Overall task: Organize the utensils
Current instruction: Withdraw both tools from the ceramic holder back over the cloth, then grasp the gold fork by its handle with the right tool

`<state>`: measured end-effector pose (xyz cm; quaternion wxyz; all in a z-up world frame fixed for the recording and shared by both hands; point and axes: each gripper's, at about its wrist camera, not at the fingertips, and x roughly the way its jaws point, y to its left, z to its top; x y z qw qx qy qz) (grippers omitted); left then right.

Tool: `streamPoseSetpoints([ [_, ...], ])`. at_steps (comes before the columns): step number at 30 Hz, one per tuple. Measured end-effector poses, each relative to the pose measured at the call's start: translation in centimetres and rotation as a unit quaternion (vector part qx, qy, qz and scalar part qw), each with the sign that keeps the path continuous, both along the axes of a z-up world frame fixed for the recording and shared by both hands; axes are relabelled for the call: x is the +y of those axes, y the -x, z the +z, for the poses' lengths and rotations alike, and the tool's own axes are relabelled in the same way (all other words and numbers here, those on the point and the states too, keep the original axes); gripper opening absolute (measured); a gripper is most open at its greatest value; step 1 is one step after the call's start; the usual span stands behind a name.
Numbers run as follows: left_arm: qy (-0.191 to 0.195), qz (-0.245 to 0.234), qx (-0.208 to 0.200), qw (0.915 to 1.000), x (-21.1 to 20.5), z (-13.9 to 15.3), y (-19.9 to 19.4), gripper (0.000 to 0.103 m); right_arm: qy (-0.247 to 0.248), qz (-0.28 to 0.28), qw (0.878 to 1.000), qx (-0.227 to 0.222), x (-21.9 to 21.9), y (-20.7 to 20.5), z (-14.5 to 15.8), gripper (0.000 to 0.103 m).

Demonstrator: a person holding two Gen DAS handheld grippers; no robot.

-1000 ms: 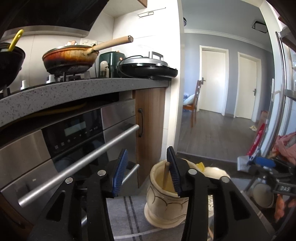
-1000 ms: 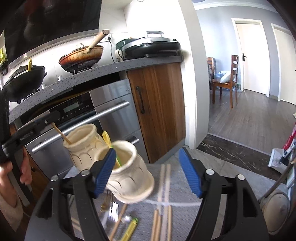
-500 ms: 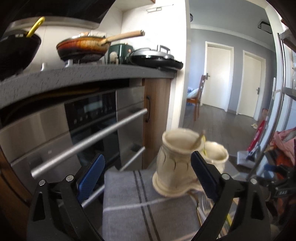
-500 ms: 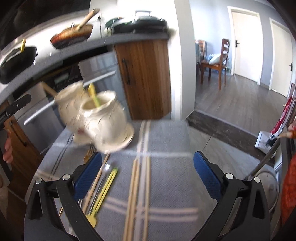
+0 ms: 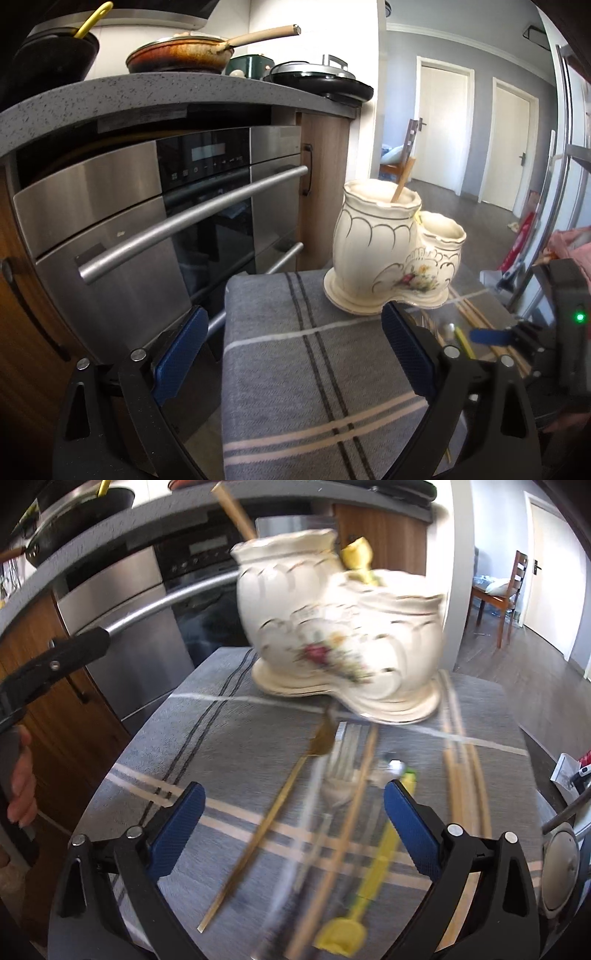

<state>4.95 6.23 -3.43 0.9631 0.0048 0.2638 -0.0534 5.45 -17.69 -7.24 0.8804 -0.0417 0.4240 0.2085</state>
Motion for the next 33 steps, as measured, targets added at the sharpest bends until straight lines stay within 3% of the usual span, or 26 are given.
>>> streamPoseSetpoints([
  [8, 0.034, -0.003, 0.003, 0.9994, 2.0, -0.7, 0.4, 0.094, 0.026, -0.034, 0.998, 0.040, 1.7, -1.5, -2.2, 0.042],
  [16, 0.036, -0.011, -0.005, 0.9993, 2.3, -0.8, 0.9, 0.094, 0.073, -0.037, 0.996, 0.019, 3.1, -1.7, -2.6, 0.021],
  [19, 0.042, -0.011, -0.006, 0.9990, 2.3, -0.7, 1.1, 0.094, 0.078, -0.036, 0.996, 0.014, 3.4, -1.6, -2.5, 0.019],
  [27, 0.033, -0.013, -0.007, 0.9994, 1.5, -0.3, 1.5, 0.094, 0.020, -0.038, 0.999, 0.032, 1.5, -1.7, -2.3, 0.007],
  [33, 0.031, -0.017, -0.004, 0.9994, 0.7, -0.1, 1.6, 0.094, -0.011, -0.030, 0.999, 0.021, 0.0, 0.1, -0.9, 0.006],
])
